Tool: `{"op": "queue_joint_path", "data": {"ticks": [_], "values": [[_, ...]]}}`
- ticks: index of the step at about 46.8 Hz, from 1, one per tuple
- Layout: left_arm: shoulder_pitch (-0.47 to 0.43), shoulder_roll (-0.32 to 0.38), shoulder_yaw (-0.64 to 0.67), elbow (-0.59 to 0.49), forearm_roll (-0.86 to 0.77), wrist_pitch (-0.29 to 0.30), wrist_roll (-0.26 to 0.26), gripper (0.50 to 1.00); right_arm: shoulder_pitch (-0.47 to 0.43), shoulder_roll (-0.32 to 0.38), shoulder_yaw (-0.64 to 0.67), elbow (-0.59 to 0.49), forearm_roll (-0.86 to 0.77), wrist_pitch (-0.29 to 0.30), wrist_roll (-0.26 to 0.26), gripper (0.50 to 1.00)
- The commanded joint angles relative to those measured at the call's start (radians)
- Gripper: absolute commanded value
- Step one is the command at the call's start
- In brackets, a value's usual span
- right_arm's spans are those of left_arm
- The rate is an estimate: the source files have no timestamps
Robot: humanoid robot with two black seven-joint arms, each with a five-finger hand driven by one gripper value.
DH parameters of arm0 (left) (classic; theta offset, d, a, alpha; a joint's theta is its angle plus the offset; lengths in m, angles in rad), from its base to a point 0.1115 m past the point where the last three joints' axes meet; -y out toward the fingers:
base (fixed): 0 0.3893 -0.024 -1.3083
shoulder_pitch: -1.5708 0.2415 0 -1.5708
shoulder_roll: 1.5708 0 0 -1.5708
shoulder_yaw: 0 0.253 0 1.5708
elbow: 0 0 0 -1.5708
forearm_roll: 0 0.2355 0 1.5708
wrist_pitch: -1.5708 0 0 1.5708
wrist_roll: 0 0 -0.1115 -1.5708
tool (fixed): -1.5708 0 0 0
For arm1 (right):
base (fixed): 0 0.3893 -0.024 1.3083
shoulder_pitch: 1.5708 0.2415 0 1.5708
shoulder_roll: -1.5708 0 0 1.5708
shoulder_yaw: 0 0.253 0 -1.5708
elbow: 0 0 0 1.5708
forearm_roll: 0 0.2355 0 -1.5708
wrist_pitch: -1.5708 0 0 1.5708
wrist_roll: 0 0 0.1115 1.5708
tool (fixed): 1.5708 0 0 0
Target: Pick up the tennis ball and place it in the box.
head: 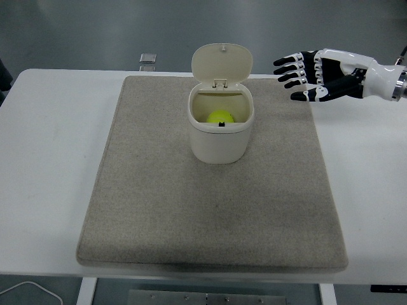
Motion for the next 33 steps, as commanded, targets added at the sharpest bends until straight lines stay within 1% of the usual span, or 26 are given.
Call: {"op": "queue_joint_path", "data": {"ticks": [1,7,10,15,19,23,33], "values": [[0.000,0.000,0.000,0.000,0.000,-0.001,0.000,0.990,-0.024,0.009,-0.002,-0.041,0.093,-0.012,0.000,0.860],[0.000,0.000,0.000,0.000,0.000,-0.001,0.000,0.992,-0.054,0.012,-0.001,-0.070,0.203,-0.046,-0.001,0.860],[0.000,0.000,0.000,0.000,-0.001,-0.001,0.000,0.992,-0.070,0.027,-0.001,-0.072,0.266,-0.081,-0.001,0.860],[0.000,0.000,0.000,0.000,0.000,-0.001,0.000,0.992,-0.098,0.065,-0.001,-0.076,0.363,-0.161,-0.006,0.860],[0.000,0.000,0.000,0.000,0.000,0.001,0.000,0.992,-0.115,0.082,0.010,-0.076,0.401,-0.209,-0.049,0.860],[0.000,0.000,0.000,0.000,-0.001,-0.001,0.000,0.992,-0.118,0.116,0.024,-0.079,0.436,-0.259,-0.093,0.860],[0.000,0.000,0.000,0.000,0.000,-0.001,0.000,0.992,-0.124,0.148,0.065,-0.116,0.568,-0.377,-0.164,0.862]]}}
